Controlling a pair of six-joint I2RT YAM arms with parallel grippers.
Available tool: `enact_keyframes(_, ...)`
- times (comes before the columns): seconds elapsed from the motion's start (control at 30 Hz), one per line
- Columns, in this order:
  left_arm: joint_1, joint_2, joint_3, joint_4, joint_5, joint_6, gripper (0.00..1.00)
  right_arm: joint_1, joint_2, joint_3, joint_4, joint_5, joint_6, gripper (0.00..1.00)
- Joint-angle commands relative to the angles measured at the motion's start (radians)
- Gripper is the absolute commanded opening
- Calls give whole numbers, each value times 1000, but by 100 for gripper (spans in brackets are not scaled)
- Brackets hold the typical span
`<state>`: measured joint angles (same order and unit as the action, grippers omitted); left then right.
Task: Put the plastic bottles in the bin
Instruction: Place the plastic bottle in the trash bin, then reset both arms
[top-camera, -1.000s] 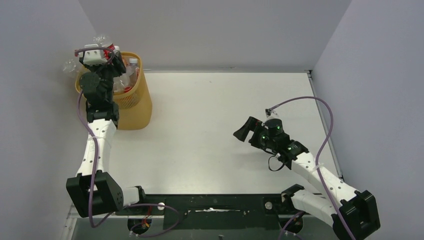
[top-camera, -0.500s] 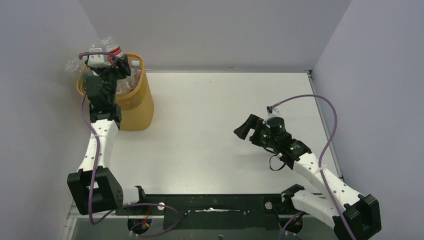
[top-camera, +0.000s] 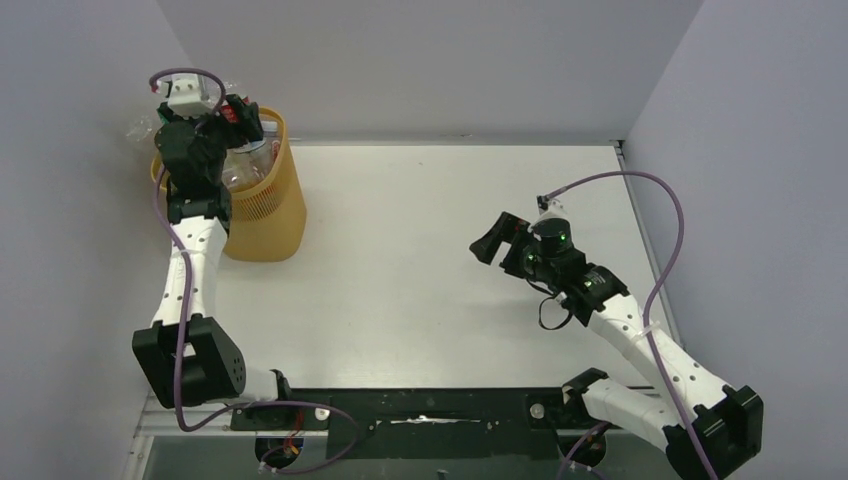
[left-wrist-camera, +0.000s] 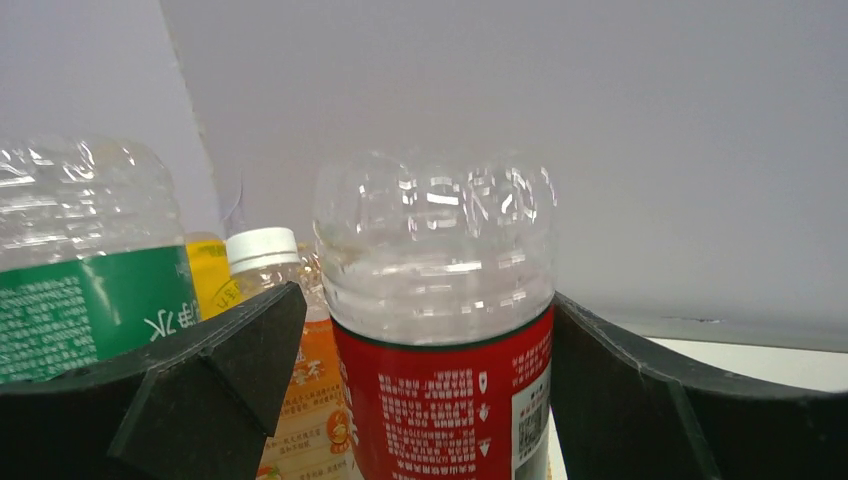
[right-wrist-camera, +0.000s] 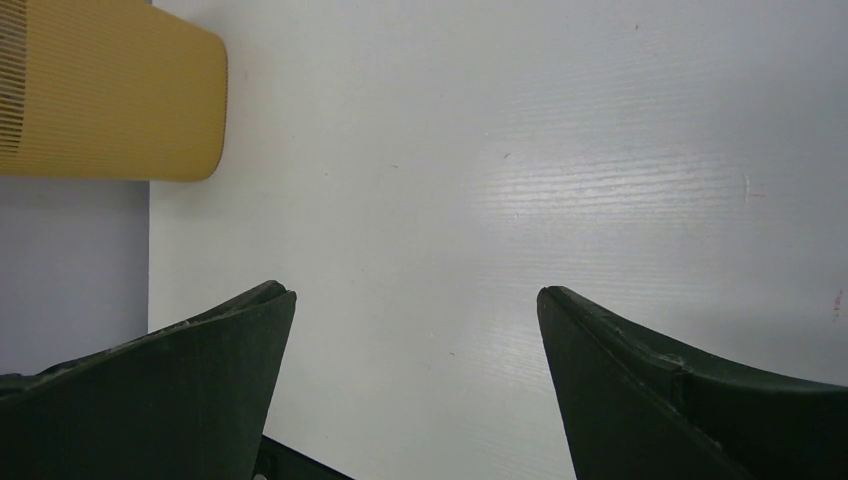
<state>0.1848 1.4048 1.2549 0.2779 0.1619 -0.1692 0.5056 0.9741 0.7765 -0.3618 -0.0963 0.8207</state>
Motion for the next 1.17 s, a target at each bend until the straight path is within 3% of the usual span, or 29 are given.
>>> enact_keyframes(0.0,8,-23,115,-118,18,-27,85,7,23,96,-34,49,-36,98)
enact_keyframes(0.17,10,-108,107,-177,4,-30,85,2,51,140,-56,48,-56,98)
enact_keyframes(0.3,17,-193,174,-311,21,-68,85,-45,106,270,-157,71,-116,98)
enact_keyframes(0.47,17,-329,132,-415,129,-151,85,-72,87,398,-274,316,-214,98)
enact_keyframes(0.63,16,-393,77,-507,203,-169,86,-123,76,380,-355,392,-236,98)
enact_keyframes(0.77,16,-445,43,-531,258,-194,86,-124,-21,295,-316,383,-221,98)
enact_keyframes(1.13,8,-417,136,-603,375,-239,86,-125,-231,198,-280,344,-246,98)
